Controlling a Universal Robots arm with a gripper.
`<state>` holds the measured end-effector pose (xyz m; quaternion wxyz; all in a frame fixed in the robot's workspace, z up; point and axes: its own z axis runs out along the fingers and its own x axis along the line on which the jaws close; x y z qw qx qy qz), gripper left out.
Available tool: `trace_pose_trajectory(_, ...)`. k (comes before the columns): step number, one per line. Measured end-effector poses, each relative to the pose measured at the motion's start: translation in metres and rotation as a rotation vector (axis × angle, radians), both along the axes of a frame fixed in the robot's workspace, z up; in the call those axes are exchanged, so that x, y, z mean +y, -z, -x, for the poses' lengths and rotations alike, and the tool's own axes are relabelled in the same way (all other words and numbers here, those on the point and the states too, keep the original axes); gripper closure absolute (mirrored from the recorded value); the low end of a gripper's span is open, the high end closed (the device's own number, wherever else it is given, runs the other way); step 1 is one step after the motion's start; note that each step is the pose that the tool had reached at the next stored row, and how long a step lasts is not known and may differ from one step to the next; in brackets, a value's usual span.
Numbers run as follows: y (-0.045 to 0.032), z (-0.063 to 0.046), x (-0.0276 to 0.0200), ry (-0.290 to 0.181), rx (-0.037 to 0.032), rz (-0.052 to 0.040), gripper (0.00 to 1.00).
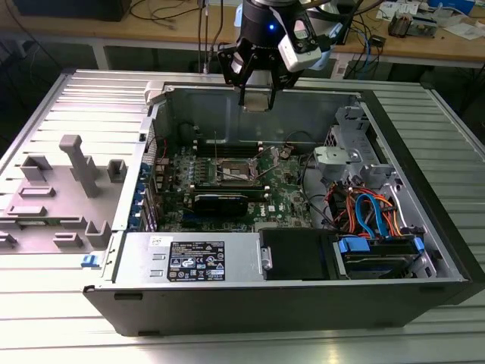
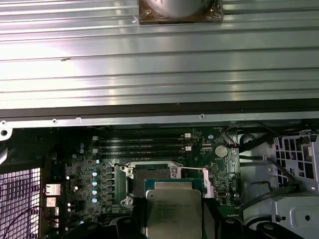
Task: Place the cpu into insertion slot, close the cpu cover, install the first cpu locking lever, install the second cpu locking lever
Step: 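Place the cpu into insertion slot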
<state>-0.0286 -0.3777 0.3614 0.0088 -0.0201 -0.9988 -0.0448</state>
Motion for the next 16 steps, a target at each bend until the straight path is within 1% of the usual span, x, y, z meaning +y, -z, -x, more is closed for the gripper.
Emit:
trace_pose_trajectory(3,0.0004,0.0,-0.0002,0.028,0.0001,-0.0003,0.46)
trace_pose_trajectory(5,0.0005,0.0,-0.0024,0.032,0.0001,-0.0002,0.46)
trace_pose_trajectory(8,0.0009,0.0,-0.0076,0.032,0.0001,-0.0003,0.46)
trace_pose_trajectory(11,0.0014,0.0,-0.0083,0.05,0.0003,0.0,0.46)
trace_pose_trajectory(13,0.0022,0.0,-0.0085,0.082,0.0003,-0.0001,0.46)
trace_pose_trajectory(16,0.0026,0.0,-0.0124,0.089,0.0005,-0.0002,0.46)
